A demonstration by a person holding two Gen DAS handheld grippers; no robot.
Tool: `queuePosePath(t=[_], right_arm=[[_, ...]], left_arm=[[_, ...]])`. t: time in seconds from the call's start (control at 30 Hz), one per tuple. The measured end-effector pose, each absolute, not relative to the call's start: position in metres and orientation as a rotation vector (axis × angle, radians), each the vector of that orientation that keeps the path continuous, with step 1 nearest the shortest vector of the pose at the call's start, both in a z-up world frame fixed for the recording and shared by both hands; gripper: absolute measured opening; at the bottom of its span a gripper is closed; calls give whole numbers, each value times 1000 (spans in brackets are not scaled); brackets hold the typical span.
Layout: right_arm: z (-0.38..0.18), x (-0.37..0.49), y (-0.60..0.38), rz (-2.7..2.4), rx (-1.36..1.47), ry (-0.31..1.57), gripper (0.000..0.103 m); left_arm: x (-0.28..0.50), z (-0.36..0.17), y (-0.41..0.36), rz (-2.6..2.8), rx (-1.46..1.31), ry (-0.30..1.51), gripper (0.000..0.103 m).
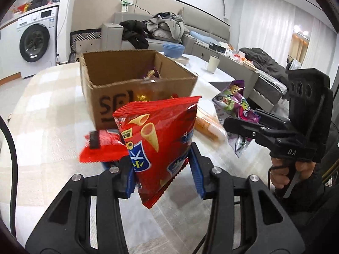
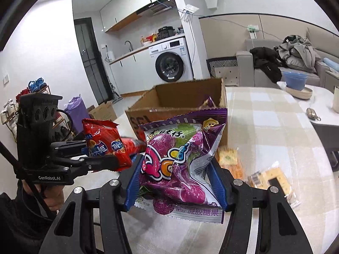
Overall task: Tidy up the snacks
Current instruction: 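Lift and carry both held bags over the cardboard box with both tools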
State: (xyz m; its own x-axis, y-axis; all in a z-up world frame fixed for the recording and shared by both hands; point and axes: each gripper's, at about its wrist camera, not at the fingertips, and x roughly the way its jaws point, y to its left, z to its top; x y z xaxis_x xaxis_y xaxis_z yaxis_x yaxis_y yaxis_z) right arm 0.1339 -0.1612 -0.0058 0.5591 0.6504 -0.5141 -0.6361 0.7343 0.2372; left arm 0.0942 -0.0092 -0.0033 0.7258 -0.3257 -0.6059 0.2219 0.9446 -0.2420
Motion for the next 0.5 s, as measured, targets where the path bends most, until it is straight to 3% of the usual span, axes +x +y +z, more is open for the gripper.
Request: queuePosePath(t=[0.5], right_arm=[[24, 157, -154, 759, 41, 557, 60]], left_arm=[[87, 49, 27, -244, -172, 599, 40]])
